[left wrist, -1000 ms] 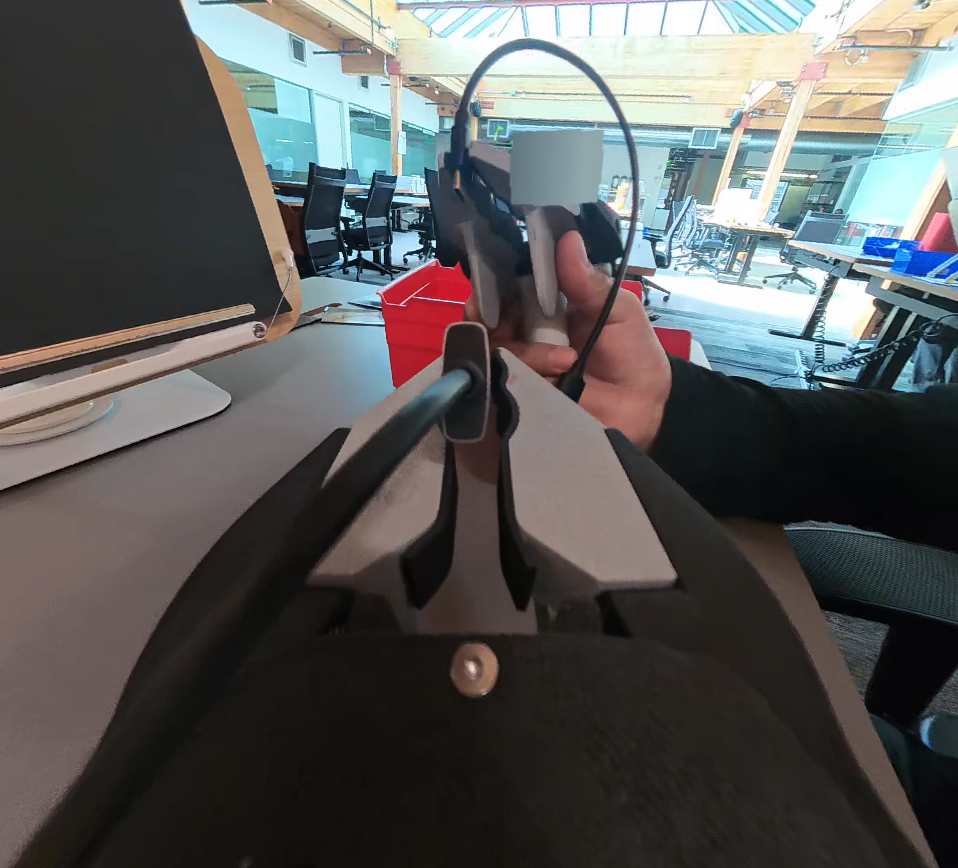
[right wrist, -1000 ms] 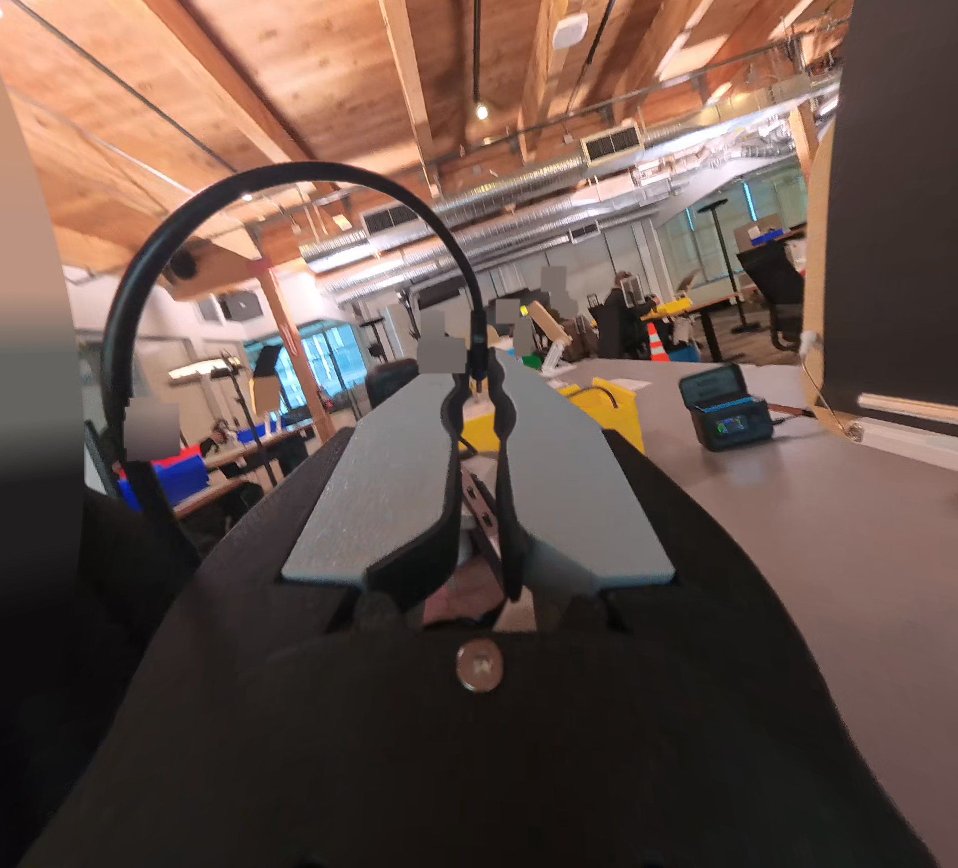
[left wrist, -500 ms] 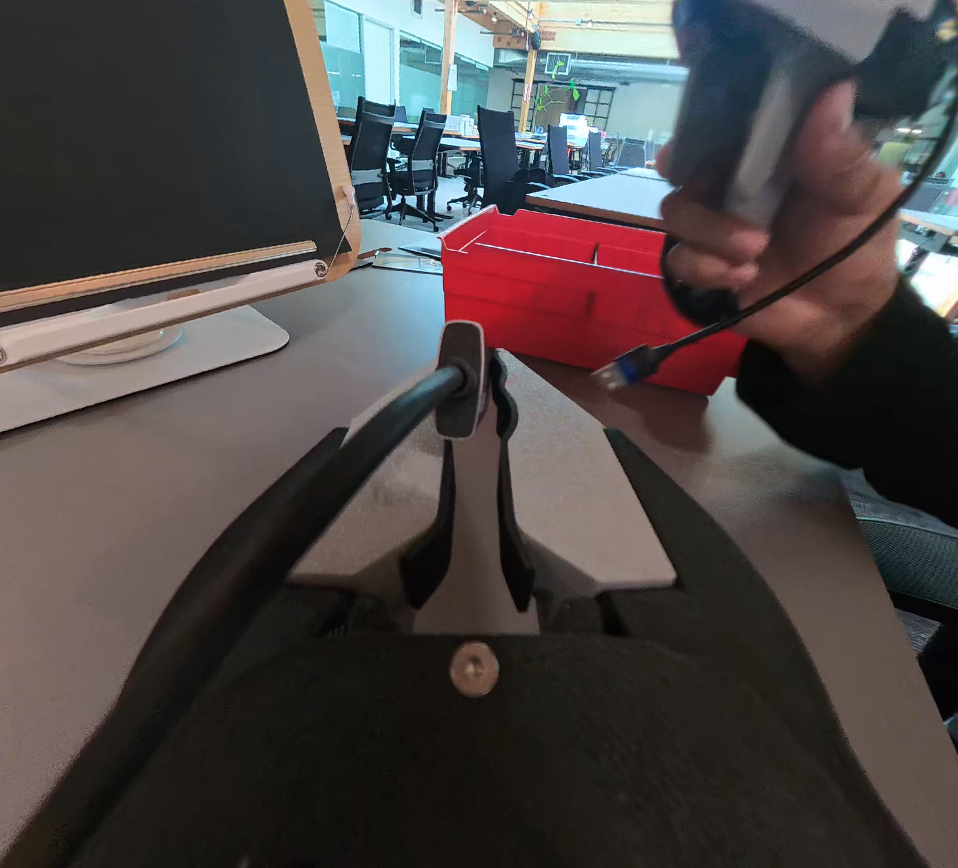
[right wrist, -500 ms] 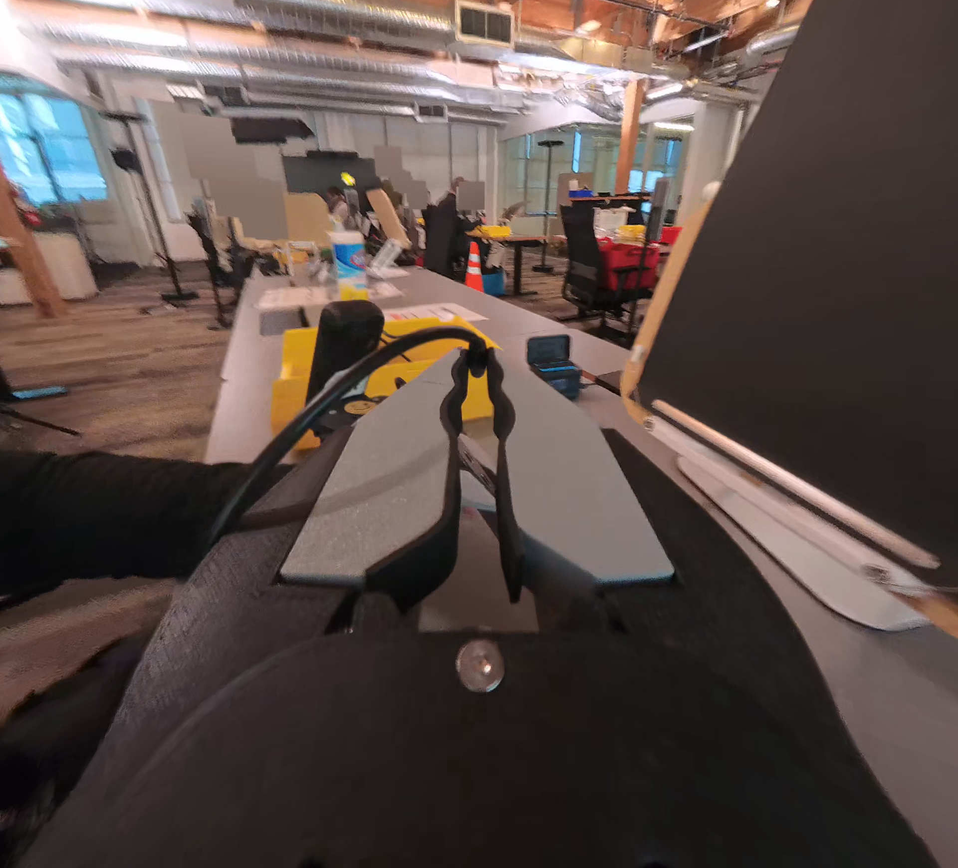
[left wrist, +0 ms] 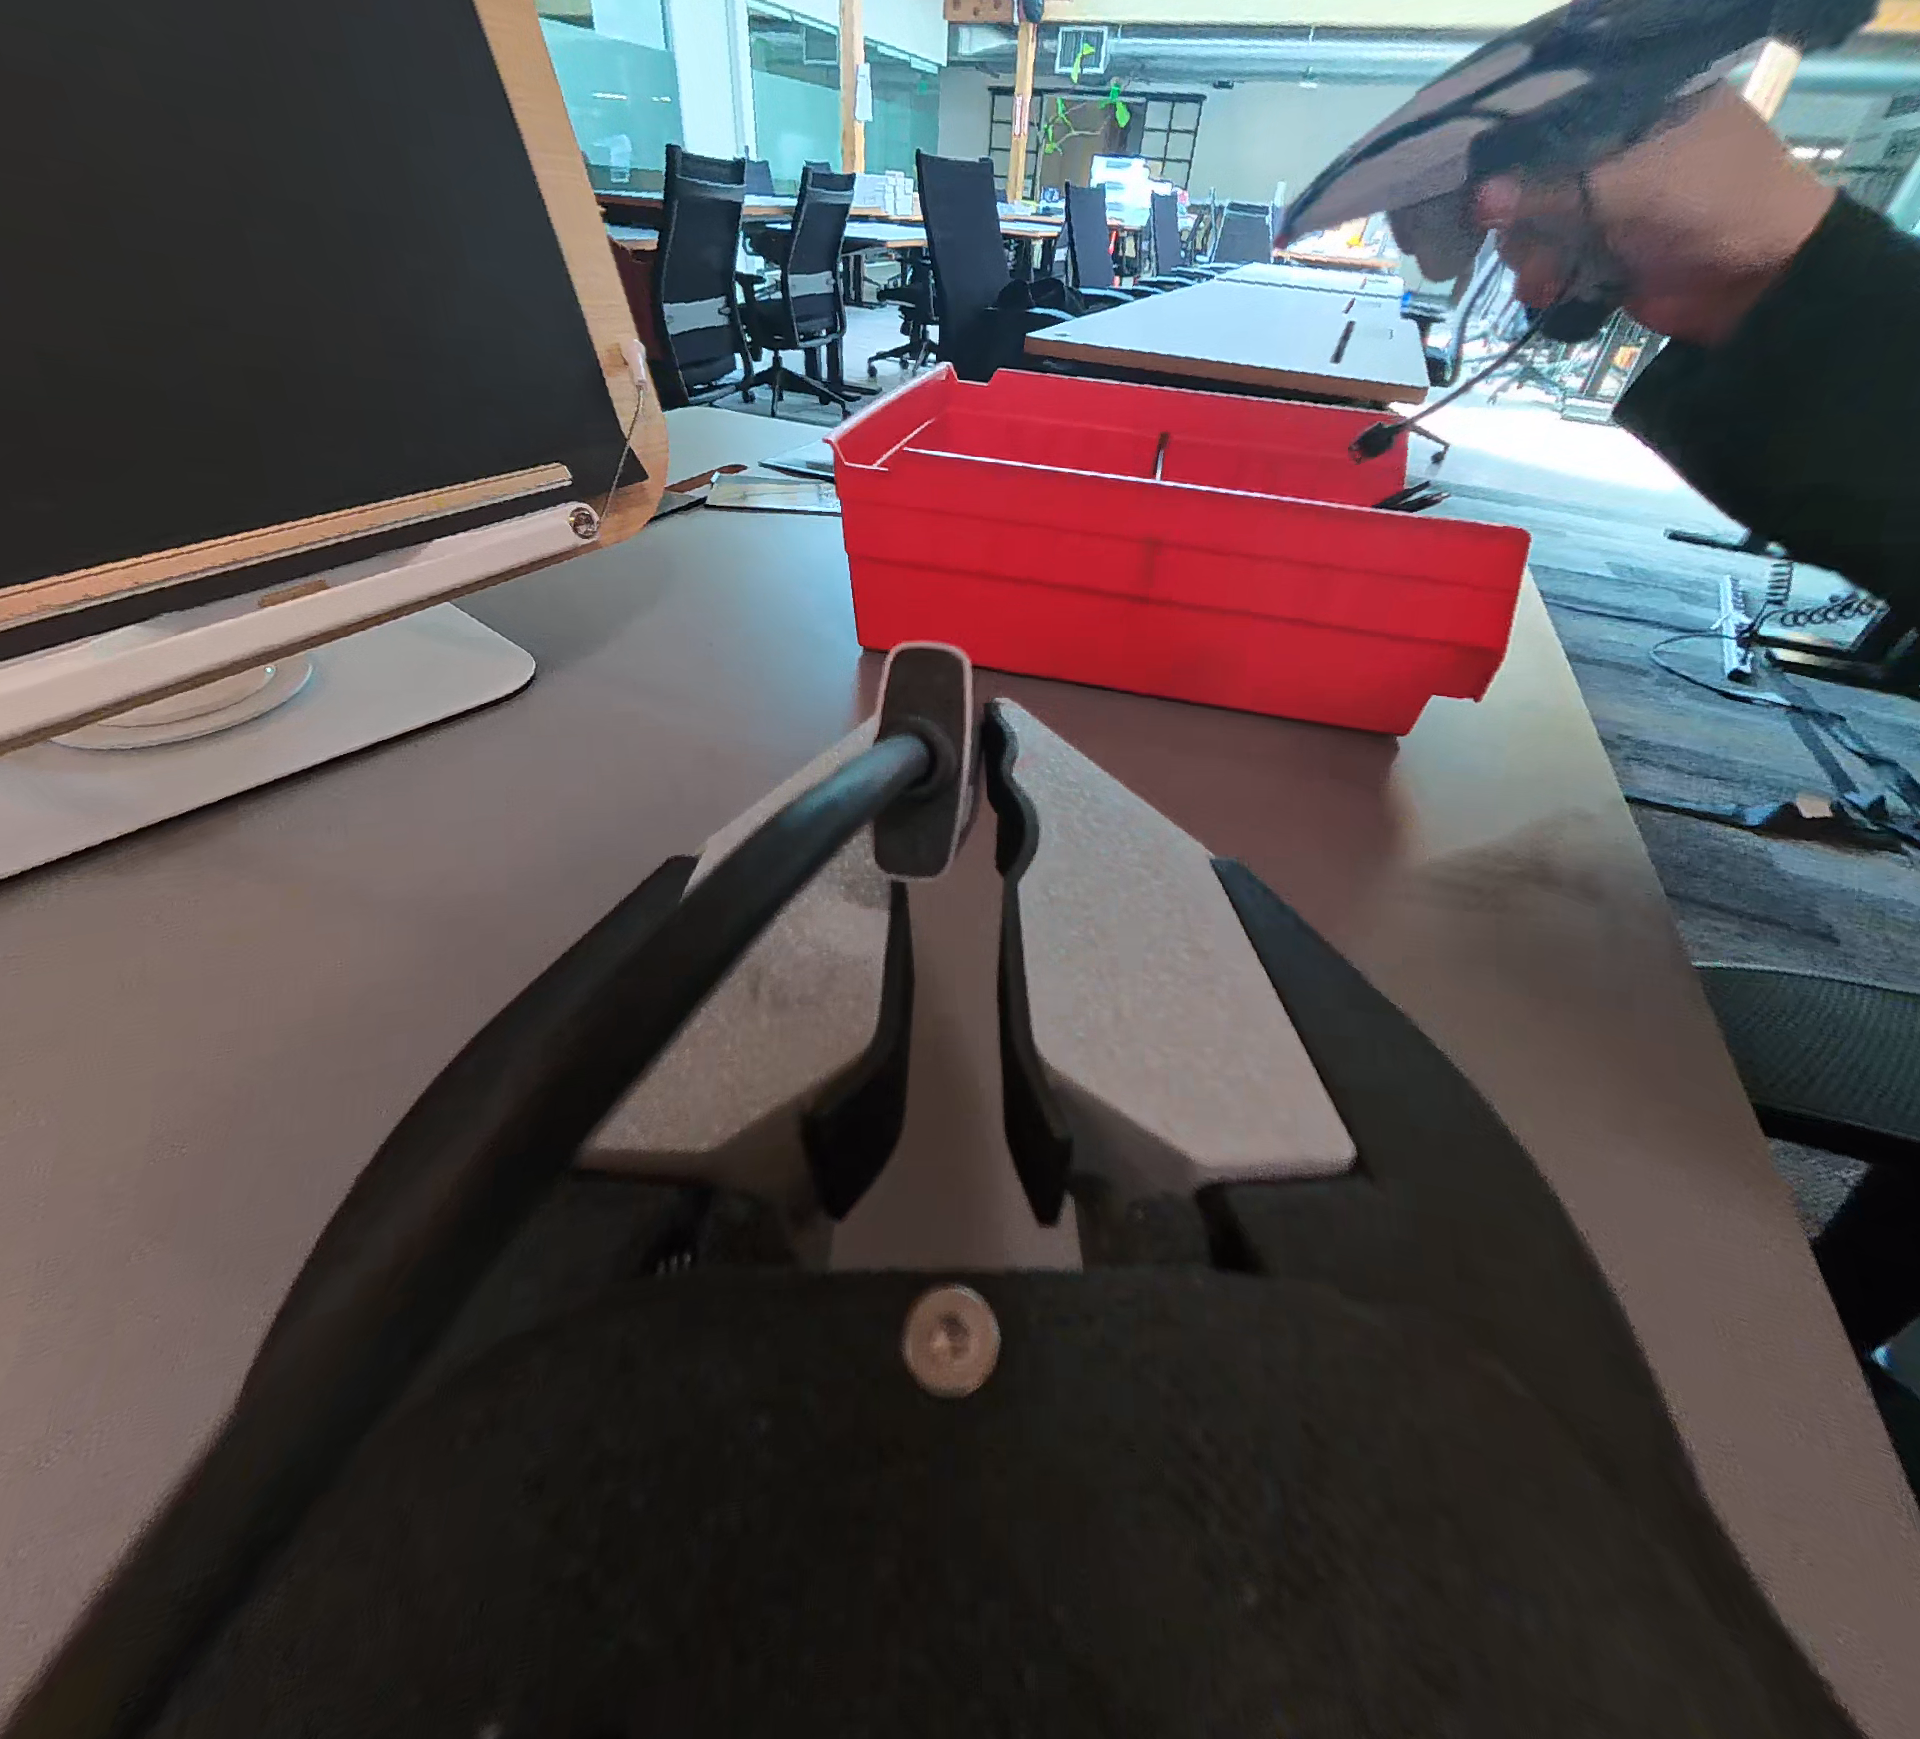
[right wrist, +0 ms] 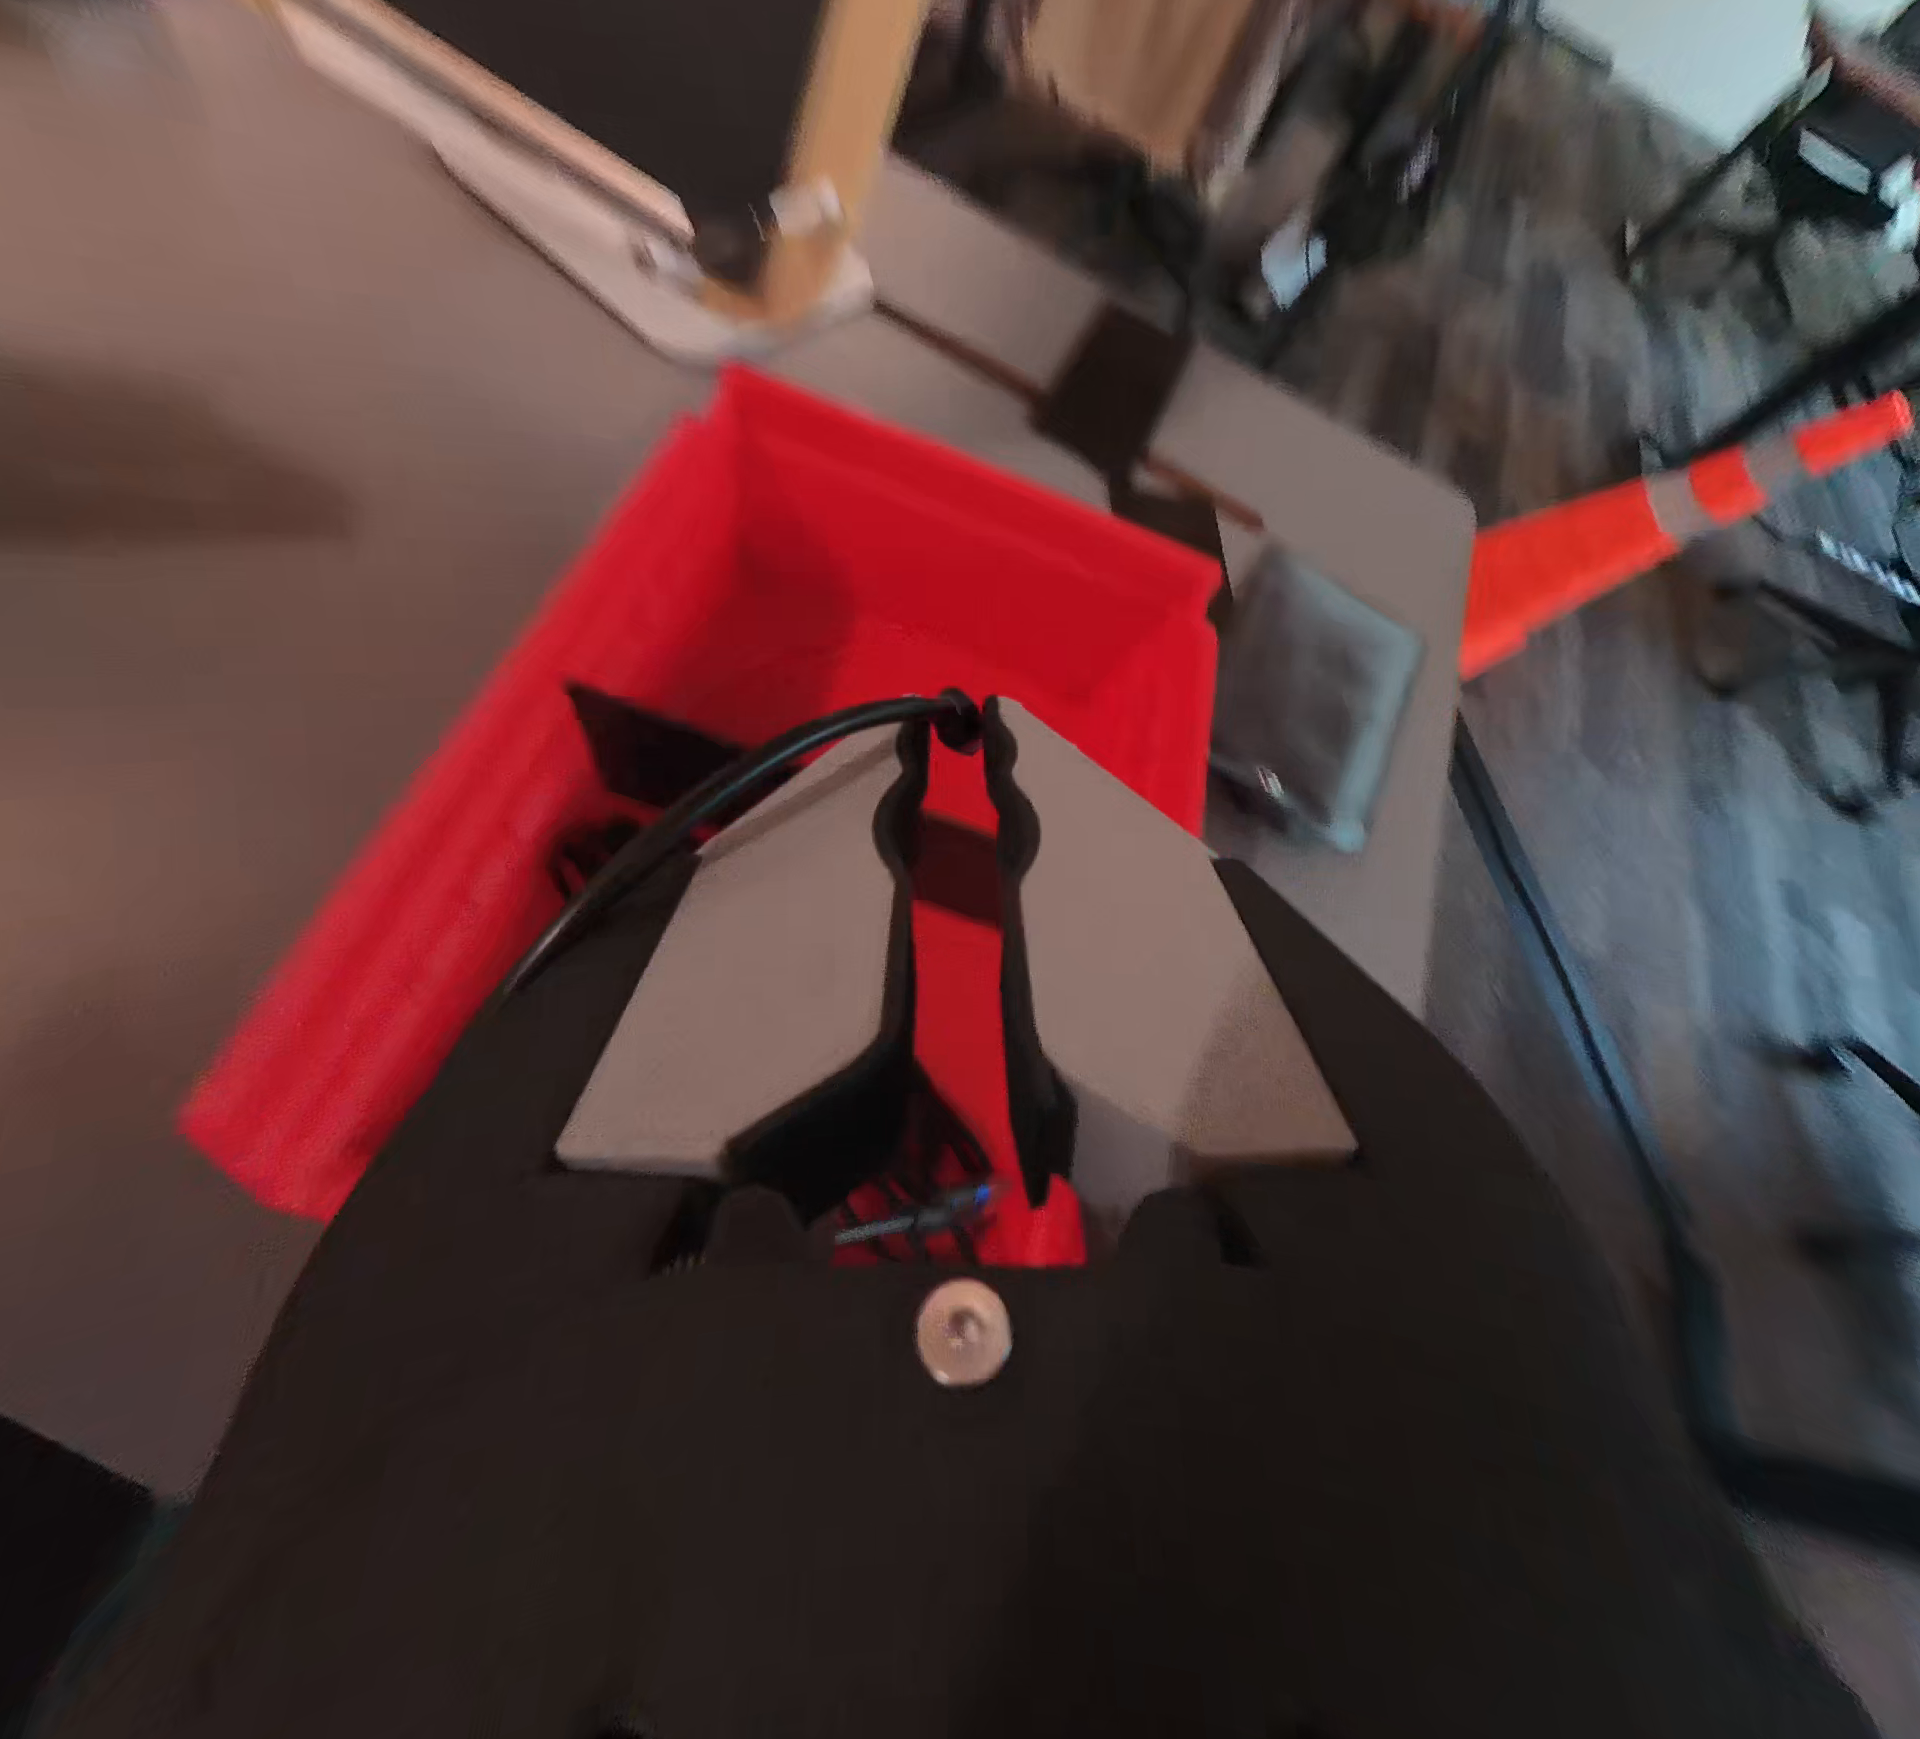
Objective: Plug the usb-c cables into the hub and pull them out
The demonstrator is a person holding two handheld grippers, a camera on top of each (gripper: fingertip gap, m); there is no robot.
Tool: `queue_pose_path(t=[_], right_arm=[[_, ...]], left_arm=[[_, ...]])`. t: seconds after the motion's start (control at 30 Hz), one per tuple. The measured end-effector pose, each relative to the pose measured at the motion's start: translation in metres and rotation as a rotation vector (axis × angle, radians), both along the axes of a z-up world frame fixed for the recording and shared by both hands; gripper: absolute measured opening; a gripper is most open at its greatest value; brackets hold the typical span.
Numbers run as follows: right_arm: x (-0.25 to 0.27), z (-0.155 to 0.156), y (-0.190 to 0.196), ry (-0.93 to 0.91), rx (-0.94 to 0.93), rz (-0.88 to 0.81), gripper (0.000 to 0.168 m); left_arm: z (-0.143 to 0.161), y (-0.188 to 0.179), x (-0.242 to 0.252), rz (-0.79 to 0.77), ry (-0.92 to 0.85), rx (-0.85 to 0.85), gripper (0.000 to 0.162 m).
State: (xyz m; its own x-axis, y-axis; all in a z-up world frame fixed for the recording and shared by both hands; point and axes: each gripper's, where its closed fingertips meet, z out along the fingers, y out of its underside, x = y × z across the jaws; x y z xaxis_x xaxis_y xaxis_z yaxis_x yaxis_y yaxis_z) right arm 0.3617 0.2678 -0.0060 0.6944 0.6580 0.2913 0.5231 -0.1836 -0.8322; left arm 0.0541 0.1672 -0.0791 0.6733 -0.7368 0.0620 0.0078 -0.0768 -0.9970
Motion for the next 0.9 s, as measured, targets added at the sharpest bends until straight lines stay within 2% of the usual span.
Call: queue_pose_path(t=[0.2,0.37,0.47,0.57,0.63,0.73,0.8,0.9], right_arm=[[0.055,-0.053,0.010,-0.480,-0.108,-0.156,0.026],[0.083,-0.067,0.008,-0.729,-0.171,-0.214,0.036],[0.102,-0.047,0.011,-0.736,-0.153,-0.353,0.032],[0.087,-0.020,0.006,-0.543,-0.127,-0.393,0.031],[0.039,-0.006,-0.007,-0.367,-0.098,-0.261,0.032],[-0.074,0.000,-0.059,-0.172,-0.092,0.145,0.028],[-0.144,-0.007,-0.105,-0.073,-0.163,0.410,0.027],[-0.219,-0.027,-0.153,-0.021,-0.243,0.674,0.028]], left_arm=[[-0.008,0.002,0.001,0.002,0.043,-0.006,0.008],[-0.010,0.000,0.006,-0.016,0.056,-0.012,0.008],[-0.013,-0.001,0.008,-0.023,0.079,-0.009,0.008],[-0.016,-0.003,0.011,-0.033,0.104,-0.006,0.008],[-0.017,-0.006,0.016,-0.061,0.116,-0.005,0.008],[-0.020,-0.019,0.031,-0.157,0.137,0.000,0.005],[-0.023,-0.032,0.043,-0.246,0.159,-0.005,0.005],[-0.033,-0.049,0.057,-0.354,0.218,-0.008,0.008]])
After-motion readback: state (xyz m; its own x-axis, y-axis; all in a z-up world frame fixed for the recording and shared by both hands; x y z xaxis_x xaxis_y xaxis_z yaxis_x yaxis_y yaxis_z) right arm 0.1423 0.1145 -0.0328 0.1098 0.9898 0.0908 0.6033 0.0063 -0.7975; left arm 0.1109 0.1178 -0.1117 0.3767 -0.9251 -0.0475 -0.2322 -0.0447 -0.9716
